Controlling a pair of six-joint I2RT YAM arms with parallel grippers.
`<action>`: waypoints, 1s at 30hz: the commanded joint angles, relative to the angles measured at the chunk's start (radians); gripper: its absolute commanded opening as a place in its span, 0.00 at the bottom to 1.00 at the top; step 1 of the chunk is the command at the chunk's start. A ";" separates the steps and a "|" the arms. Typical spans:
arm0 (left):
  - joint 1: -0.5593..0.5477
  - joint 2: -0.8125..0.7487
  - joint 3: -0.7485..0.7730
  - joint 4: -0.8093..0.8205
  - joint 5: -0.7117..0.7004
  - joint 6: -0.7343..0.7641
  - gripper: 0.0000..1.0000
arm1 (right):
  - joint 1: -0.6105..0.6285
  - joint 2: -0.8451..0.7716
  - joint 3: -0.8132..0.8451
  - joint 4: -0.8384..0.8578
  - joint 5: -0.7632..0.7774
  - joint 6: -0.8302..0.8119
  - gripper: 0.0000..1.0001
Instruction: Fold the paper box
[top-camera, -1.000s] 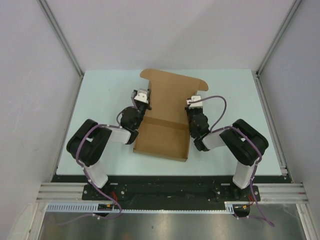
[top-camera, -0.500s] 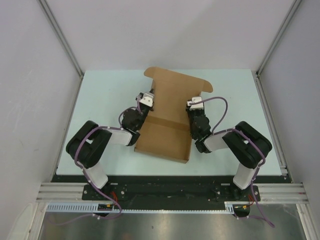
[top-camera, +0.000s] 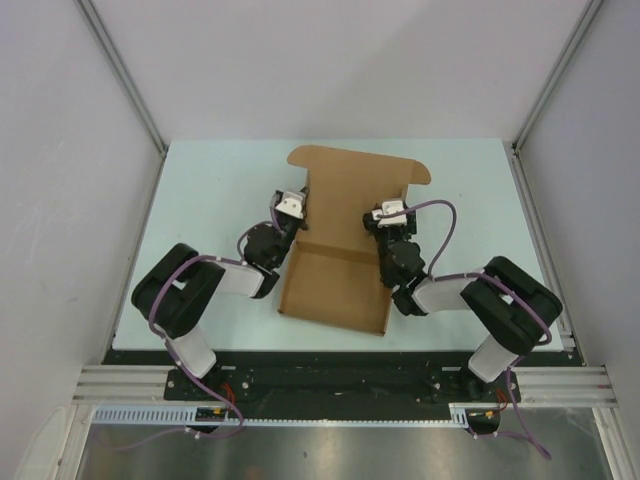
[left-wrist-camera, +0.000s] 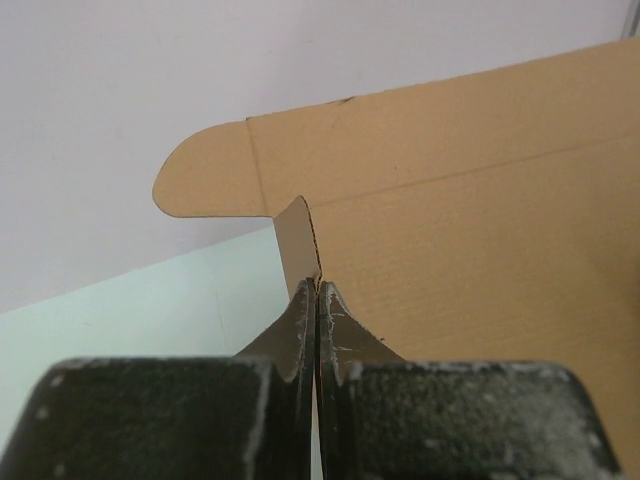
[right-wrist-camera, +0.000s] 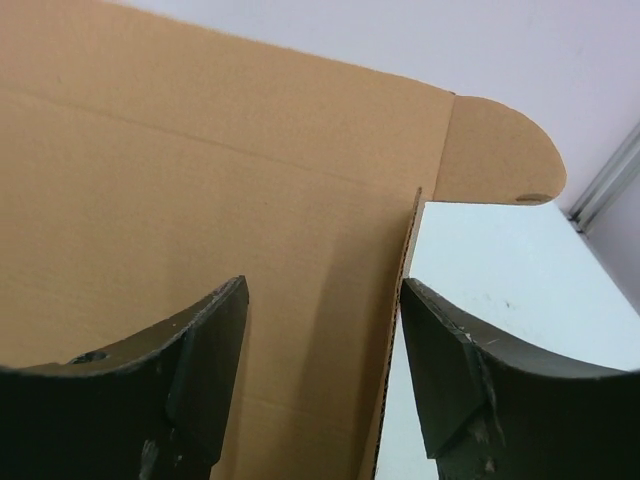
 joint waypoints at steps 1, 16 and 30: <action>-0.034 0.007 0.027 0.374 0.092 -0.090 0.00 | 0.032 -0.131 0.017 0.235 -0.048 -0.042 0.68; -0.028 0.013 0.030 0.374 0.066 -0.104 0.01 | 0.015 -0.456 0.017 -0.145 -0.029 0.003 0.73; -0.022 0.022 -0.005 0.374 0.043 -0.144 0.01 | -0.370 -0.645 0.156 -0.854 -0.291 0.593 0.74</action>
